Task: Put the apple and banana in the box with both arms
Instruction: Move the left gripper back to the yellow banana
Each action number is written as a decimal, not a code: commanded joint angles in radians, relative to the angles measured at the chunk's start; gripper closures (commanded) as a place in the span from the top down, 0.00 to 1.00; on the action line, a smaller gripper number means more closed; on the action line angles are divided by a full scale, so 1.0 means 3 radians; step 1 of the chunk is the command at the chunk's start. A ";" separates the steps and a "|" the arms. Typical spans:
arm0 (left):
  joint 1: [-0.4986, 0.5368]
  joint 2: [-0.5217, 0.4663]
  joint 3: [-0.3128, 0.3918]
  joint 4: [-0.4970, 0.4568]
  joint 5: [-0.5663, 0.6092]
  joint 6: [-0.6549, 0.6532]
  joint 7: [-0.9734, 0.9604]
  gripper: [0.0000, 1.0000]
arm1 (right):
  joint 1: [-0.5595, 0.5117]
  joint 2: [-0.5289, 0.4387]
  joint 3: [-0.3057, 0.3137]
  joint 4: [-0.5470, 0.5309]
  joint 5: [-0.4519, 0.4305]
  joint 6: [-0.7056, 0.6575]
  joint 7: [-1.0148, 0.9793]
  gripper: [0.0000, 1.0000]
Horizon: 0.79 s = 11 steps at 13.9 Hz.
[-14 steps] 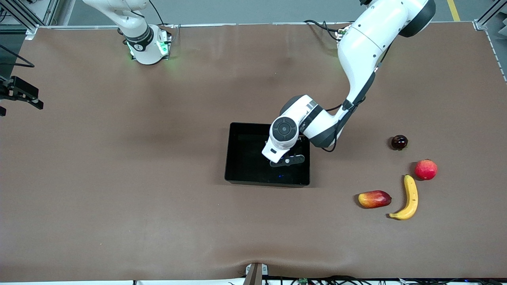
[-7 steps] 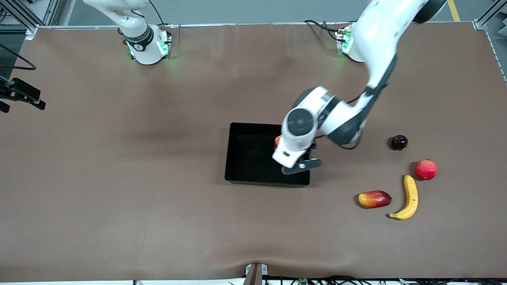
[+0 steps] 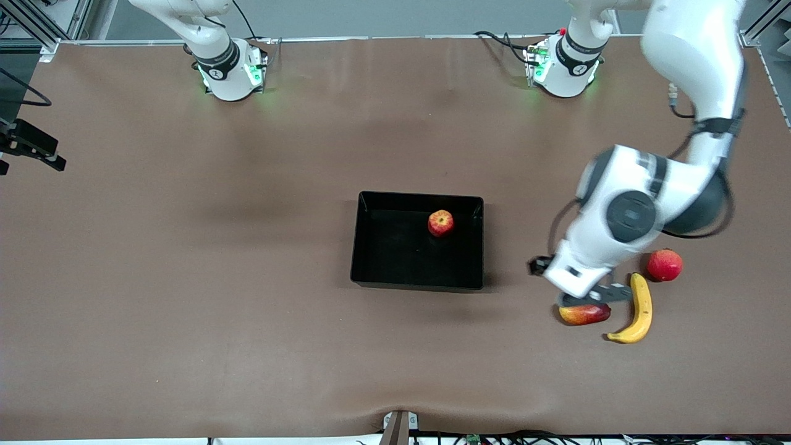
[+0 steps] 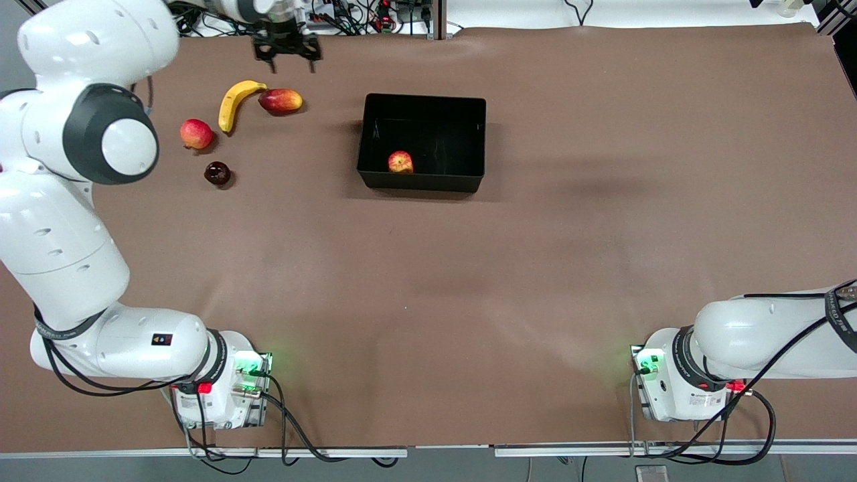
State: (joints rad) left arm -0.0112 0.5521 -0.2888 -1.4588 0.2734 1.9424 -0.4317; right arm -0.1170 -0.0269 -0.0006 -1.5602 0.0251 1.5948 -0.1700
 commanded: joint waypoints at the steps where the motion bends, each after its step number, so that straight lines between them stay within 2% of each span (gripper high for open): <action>1: 0.0282 0.0082 -0.0040 -0.0031 0.0360 0.0213 0.0339 1.00 | -0.0065 0.0018 0.0022 0.0087 0.0014 -0.0044 0.0035 1.00; 7: 0.1008 0.0588 -0.0029 -0.0036 0.0628 0.1163 0.0890 1.00 | -0.0029 0.0018 0.0022 0.0087 0.0034 -0.0049 0.0045 1.00; 11: 0.1090 0.0716 -0.0029 -0.0036 0.0556 0.1252 0.0999 1.00 | -0.0045 0.0018 0.0022 0.0087 0.0039 -0.0049 0.0045 1.00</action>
State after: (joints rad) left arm 0.3177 0.7641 -0.2861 -1.4736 0.4356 2.3166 -0.1254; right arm -0.1182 -0.0267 -0.0016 -1.5532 0.0253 1.5943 -0.1679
